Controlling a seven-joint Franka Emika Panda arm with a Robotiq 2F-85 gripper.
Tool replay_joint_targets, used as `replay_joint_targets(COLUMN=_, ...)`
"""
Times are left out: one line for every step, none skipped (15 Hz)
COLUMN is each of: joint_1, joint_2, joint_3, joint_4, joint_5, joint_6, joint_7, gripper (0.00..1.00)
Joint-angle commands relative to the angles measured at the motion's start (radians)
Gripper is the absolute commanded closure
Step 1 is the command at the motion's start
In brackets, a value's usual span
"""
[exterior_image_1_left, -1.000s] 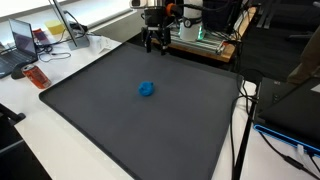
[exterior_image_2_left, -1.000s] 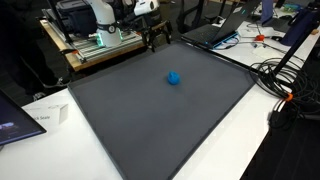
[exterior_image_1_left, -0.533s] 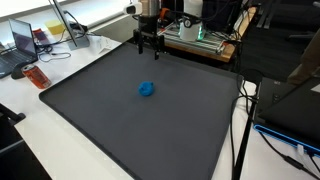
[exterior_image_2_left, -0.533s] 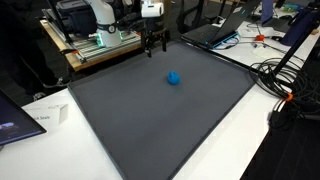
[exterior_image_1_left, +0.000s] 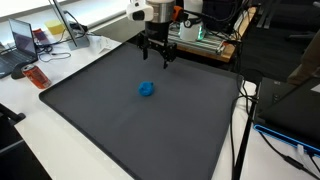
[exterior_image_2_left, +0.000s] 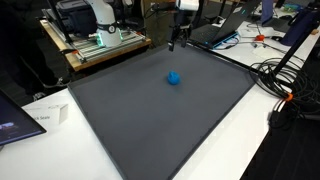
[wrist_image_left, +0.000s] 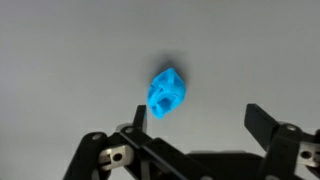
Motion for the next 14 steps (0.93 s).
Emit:
replay_joint_targets(joint_1=0.043, joint_2=0.100, joint_3=-0.034, joint_4=0.115, joint_5=-0.022, joint_6=-0.075, joint_7=0.046, gripper=0.00)
replay_joint_targets(joint_1=0.050, joint_2=0.122, joint_3=-0.043, joint_4=0.131, joint_5=-0.024, joint_6=-0.066, joint_7=0.050, gripper=0.00)
replay_joint_targets(joint_1=0.057, joint_2=0.141, joint_3=-0.050, joint_4=0.146, joint_5=-0.024, joint_6=-0.065, joint_7=0.053, gripper=0.00)
replay_joint_targets(joint_1=0.063, joint_2=0.160, joint_3=-0.058, joint_4=0.156, joint_5=-0.026, joint_6=-0.051, joint_7=0.055, gripper=0.00)
replay_joint_targets(joint_1=0.069, joint_2=0.183, joint_3=-0.066, joint_4=0.171, joint_5=-0.025, joint_6=-0.055, joint_7=0.058, gripper=0.00)
replay_joint_targets(joint_1=0.075, joint_2=0.203, joint_3=-0.074, joint_4=0.187, joint_5=-0.024, joint_6=-0.061, joint_7=0.060, gripper=0.00)
replay_joint_targets(joint_1=0.082, joint_2=0.223, joint_3=-0.082, joint_4=0.200, joint_5=-0.021, joint_6=-0.069, joint_7=0.065, gripper=0.00)
replay_joint_targets(joint_1=0.088, joint_2=0.241, joint_3=-0.090, joint_4=0.212, joint_5=-0.020, joint_6=-0.075, joint_7=0.067, gripper=0.00)
replay_joint_targets(joint_1=0.095, joint_2=0.261, joint_3=-0.099, joint_4=0.223, joint_5=-0.022, joint_6=-0.077, joint_7=0.070, gripper=0.00)
replay_joint_targets(joint_1=0.101, joint_2=0.278, joint_3=-0.107, joint_4=0.235, joint_5=-0.023, joint_6=-0.075, joint_7=0.073, gripper=0.00)
replay_joint_targets(joint_1=0.108, joint_2=0.298, joint_3=-0.117, joint_4=0.248, joint_5=-0.027, joint_6=-0.075, joint_7=0.077, gripper=0.00)
replay_joint_targets(joint_1=0.114, joint_2=0.315, joint_3=-0.124, joint_4=0.261, joint_5=-0.027, joint_6=-0.073, joint_7=0.077, gripper=0.01)
replay_joint_targets(joint_1=0.120, joint_2=0.331, joint_3=-0.132, joint_4=0.273, joint_5=-0.027, joint_6=-0.072, joint_7=0.077, gripper=0.07)
replay_joint_targets(joint_1=0.124, joint_2=0.347, joint_3=-0.138, joint_4=0.288, joint_5=-0.024, joint_6=-0.077, joint_7=0.076, gripper=0.11)
